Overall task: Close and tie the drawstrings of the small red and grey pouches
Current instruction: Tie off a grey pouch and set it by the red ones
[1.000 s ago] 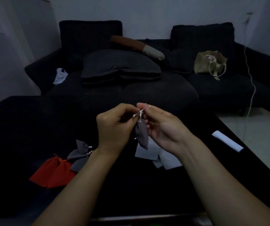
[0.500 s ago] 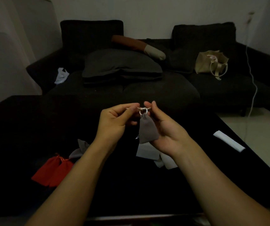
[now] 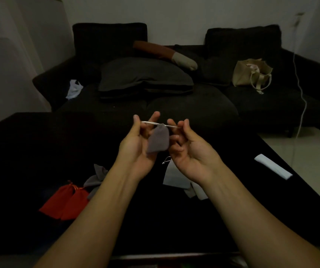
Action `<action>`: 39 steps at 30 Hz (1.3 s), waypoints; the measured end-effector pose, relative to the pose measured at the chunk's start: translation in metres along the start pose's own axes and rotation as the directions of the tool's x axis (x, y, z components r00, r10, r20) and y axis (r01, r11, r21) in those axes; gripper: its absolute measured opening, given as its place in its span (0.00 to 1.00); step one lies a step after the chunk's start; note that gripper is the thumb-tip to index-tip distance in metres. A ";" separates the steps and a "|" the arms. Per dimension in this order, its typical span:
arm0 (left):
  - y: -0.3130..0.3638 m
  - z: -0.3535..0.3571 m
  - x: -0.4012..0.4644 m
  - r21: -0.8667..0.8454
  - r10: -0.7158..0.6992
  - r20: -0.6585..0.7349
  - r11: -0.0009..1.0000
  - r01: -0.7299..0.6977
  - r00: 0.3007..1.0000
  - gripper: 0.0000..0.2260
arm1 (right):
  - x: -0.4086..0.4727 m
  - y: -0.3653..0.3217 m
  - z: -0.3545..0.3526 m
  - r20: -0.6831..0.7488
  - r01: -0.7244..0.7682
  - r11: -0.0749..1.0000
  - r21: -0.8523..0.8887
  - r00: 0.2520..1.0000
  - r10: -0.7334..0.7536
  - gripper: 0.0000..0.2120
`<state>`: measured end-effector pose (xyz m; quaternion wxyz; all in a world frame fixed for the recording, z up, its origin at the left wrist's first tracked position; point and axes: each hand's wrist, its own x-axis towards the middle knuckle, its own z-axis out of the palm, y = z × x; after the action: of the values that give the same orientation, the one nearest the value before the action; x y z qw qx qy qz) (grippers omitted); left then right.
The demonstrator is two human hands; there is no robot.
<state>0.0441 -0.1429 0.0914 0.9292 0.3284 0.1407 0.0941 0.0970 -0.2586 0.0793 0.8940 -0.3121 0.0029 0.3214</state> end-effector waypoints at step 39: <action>0.003 -0.035 0.011 0.790 0.456 0.596 -0.190 -0.582 0.661 0.14 | -0.003 -0.022 -0.009 0.206 0.334 0.647 -0.685 0.941 -0.268 0.10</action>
<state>0.0427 -0.1172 0.0648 0.3431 0.8782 -0.0285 0.3320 0.1087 -0.2789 0.0848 0.7436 -0.6144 -0.2114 0.1574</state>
